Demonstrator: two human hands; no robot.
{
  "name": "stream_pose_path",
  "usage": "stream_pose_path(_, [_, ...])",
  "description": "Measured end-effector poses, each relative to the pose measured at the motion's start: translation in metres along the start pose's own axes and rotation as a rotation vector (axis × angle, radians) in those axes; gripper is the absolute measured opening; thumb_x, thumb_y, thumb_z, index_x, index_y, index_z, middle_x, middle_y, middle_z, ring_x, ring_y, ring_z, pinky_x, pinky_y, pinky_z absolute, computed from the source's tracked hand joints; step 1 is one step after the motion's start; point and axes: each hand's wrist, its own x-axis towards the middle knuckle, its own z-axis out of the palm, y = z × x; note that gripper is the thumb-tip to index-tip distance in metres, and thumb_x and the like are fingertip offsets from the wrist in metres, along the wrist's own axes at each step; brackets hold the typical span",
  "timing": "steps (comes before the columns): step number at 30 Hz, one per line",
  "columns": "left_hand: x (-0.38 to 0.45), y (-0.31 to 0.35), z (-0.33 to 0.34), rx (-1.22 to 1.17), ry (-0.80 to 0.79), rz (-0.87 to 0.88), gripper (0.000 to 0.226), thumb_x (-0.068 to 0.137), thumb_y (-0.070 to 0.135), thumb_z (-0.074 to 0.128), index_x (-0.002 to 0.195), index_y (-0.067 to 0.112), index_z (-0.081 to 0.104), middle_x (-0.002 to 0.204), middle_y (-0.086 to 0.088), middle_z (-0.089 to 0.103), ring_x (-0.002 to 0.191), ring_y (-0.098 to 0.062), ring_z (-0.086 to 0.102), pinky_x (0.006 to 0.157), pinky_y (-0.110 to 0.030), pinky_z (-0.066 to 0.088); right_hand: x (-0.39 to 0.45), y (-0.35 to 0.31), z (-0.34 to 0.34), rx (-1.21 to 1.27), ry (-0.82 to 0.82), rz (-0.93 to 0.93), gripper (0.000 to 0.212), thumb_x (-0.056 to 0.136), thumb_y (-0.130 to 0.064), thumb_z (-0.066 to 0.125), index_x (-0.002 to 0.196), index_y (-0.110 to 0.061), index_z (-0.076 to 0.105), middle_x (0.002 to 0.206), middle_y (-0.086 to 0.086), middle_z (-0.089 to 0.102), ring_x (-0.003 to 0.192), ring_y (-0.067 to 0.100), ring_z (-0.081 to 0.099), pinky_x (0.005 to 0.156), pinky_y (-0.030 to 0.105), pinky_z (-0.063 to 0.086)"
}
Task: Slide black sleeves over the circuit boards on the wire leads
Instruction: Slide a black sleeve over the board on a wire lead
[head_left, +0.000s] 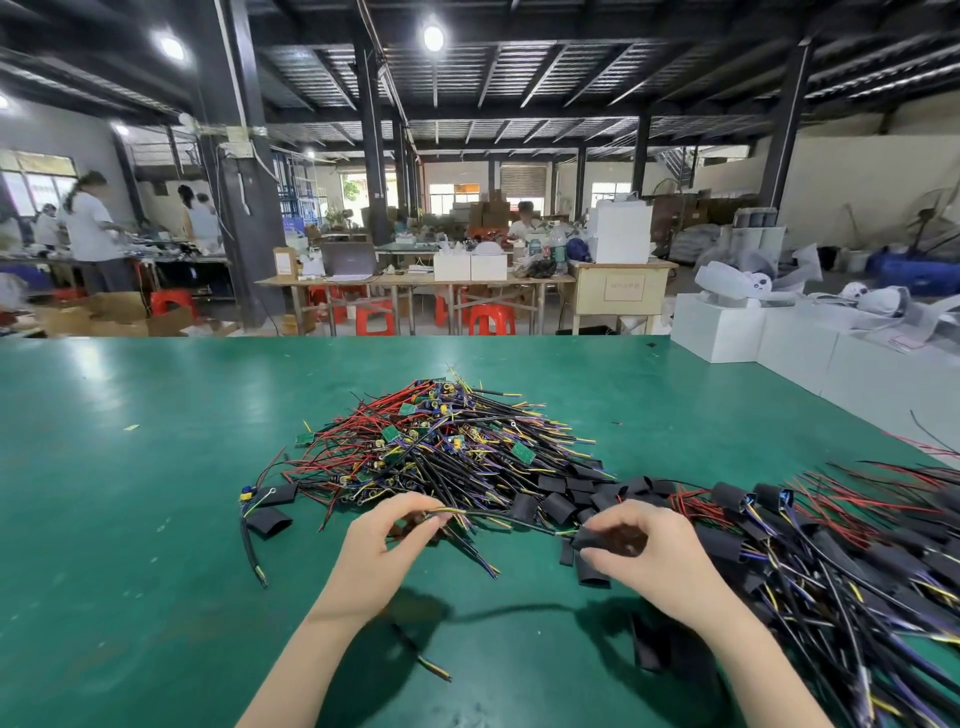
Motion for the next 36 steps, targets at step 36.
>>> stream_pose_path(36, [0.0008,-0.0071,0.0059,-0.021,-0.141,-0.031,0.022,0.092,0.031,0.06,0.073,0.03,0.07,0.071,-0.003,0.064,0.06,-0.013,0.044,0.06,-0.031,0.034,0.0007,-0.0025,0.0077,-0.009,0.047,-0.245,0.036,0.063,-0.004,0.079,0.087,-0.03,0.072,0.086,-0.012,0.063,0.069,0.01,0.056,0.064,0.014,0.044])
